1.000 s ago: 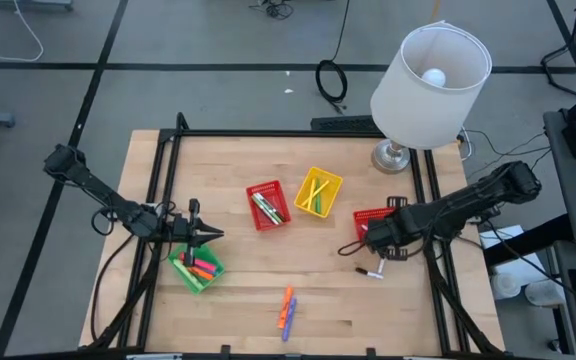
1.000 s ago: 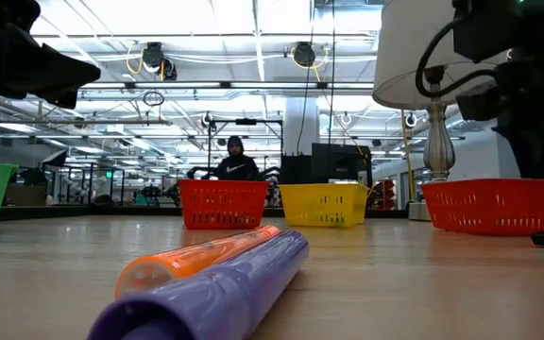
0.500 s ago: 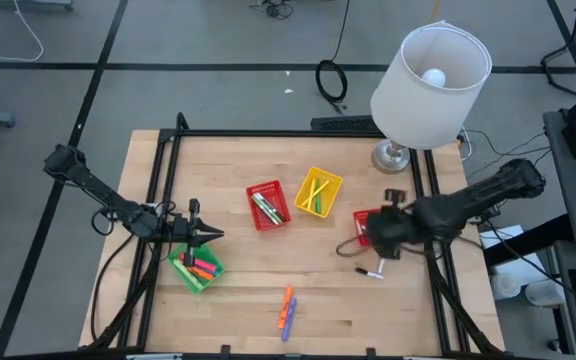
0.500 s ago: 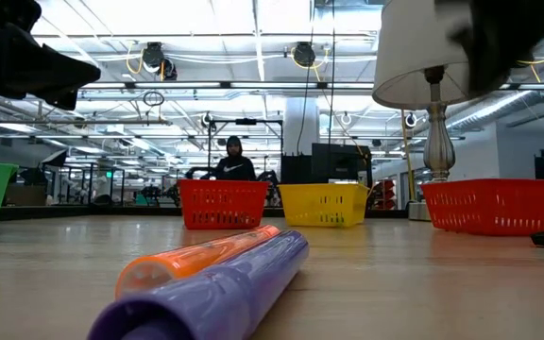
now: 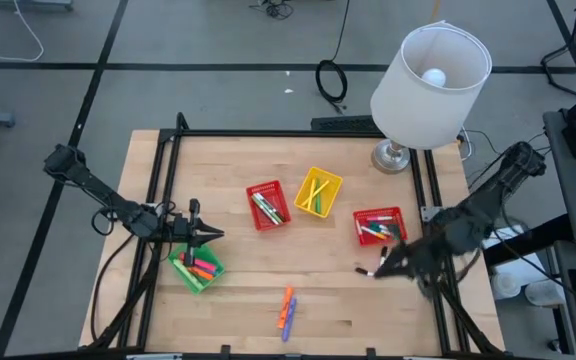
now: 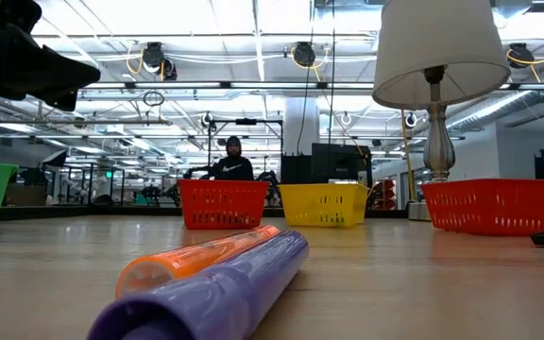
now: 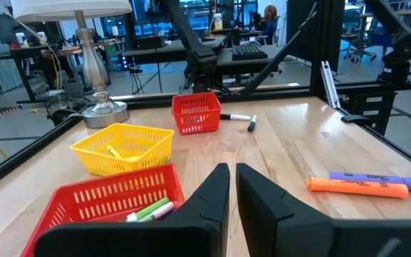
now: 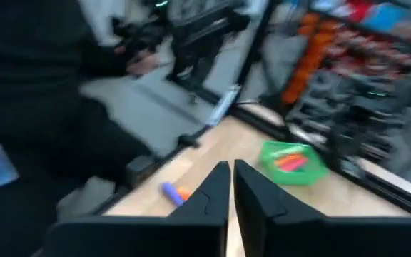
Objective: Pick & Place Markers
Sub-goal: Put the large orange highlighter pen into the green bin
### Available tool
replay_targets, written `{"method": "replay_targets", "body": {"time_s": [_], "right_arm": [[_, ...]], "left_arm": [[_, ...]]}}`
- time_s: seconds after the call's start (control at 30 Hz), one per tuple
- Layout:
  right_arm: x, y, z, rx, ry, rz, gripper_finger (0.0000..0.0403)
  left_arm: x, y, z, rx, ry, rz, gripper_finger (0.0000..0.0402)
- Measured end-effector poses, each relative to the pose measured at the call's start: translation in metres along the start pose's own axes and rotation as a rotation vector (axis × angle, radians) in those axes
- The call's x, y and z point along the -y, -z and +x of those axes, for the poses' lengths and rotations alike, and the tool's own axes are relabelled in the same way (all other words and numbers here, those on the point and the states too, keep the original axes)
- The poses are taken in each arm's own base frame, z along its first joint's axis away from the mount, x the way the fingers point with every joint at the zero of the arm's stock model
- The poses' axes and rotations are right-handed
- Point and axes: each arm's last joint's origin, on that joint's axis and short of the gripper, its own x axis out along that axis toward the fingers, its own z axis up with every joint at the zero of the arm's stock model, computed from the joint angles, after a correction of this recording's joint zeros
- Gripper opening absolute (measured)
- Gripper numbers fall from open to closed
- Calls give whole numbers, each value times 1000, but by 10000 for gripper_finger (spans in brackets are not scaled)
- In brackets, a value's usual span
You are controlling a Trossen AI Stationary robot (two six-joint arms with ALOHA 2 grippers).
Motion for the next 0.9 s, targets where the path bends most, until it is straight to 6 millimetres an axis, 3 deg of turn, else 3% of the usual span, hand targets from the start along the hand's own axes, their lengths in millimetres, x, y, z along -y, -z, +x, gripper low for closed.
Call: {"method": "replay_targets", "body": {"time_s": [0.2,0.37,0.43,0.57,0.7,0.9], "right_arm": [[0,60,-42,271,99,67,3],[-12,117,-41,374,136,68,1],[-14,130,-39,389,162,67,1],[-17,144,-39,445,197,40,1],[-17,142,-41,484,208,27,1],[-17,144,-39,458,200,18,1]], "left_arm": [[0,0,0,0,0,0,31],[0,0,0,4,-1,-2,31],[0,-1,0,5,-1,-3,31],[0,-1,0,12,-2,-8,31],[0,-3,0,23,-6,-30,31],[-4,-4,0,46,-132,-280,30]]}}
